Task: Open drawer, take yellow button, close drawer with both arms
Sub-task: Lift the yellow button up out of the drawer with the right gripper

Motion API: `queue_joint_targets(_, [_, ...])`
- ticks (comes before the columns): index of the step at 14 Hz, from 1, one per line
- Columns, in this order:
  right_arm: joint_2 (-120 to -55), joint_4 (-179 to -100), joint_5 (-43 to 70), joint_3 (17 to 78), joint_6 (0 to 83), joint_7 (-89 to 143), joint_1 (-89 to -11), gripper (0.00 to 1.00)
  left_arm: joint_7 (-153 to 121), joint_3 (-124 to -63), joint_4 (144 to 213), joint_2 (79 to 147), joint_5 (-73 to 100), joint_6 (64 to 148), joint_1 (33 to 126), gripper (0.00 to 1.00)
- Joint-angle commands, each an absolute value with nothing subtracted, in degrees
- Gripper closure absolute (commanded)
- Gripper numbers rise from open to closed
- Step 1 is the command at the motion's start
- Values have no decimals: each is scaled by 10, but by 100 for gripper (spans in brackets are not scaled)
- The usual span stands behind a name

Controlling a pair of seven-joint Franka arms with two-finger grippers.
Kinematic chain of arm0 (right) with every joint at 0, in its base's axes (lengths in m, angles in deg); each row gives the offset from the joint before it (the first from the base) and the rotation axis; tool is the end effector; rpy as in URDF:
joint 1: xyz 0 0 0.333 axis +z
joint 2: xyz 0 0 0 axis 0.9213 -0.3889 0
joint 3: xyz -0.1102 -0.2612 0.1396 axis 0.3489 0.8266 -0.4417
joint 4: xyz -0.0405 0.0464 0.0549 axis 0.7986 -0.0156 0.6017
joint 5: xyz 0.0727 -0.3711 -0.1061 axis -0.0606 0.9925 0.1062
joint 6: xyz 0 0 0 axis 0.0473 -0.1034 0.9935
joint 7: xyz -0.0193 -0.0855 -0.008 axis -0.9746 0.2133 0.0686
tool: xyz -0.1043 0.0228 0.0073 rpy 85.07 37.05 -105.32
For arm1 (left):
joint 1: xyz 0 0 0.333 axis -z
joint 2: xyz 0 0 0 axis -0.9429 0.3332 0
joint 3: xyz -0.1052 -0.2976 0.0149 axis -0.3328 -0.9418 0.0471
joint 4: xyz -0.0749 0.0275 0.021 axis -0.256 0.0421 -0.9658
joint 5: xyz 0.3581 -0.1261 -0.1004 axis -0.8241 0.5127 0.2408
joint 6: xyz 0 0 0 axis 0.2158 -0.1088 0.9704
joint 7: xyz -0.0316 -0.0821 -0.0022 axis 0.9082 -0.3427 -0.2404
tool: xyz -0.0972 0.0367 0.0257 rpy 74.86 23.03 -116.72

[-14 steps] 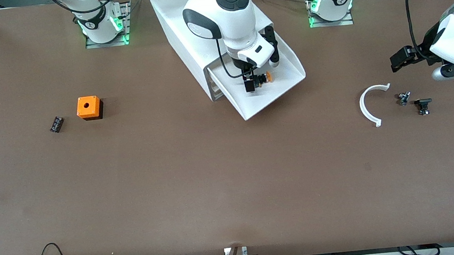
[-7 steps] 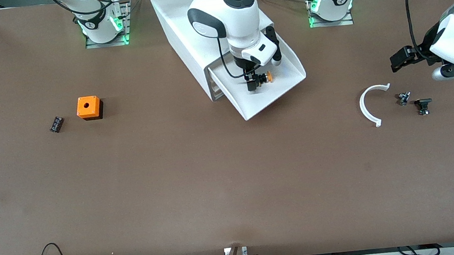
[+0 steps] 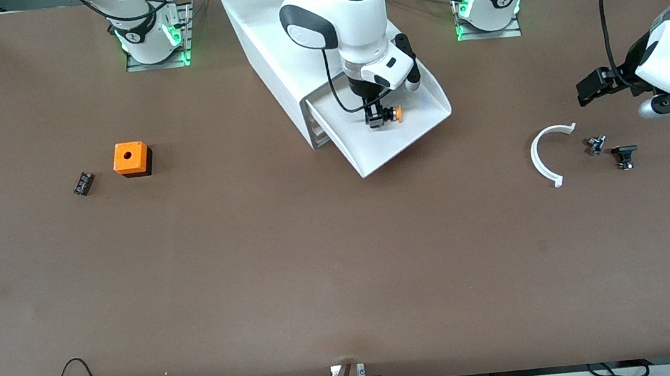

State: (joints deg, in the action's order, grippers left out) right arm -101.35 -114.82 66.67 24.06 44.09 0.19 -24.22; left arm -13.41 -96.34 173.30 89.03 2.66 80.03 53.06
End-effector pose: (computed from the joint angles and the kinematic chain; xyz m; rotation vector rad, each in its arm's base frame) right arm 0.4241 0.6136 0.3917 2.0938 2.2814 0.2531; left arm 0.5589 -0.0296 0.5717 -3.1044 -0.1381 0.1416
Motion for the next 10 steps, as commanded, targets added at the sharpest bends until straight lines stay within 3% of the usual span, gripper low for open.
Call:
queue_joint_targets(1, [-1018, -1114, 677, 243, 430, 23, -238, 84, -128, -964, 1713, 897, 49, 787, 529, 0])
queue_joint_targets(5, [-977, -1082, 676, 277, 399, 117, -243, 83, -127, -980, 1730, 884, 61, 792, 518, 0])
queue_joint_targets(10, [-939, -1098, 632, 340, 400, 272, -324, 83, -126, -990, 1718, 975, 74, 793, 523, 0])
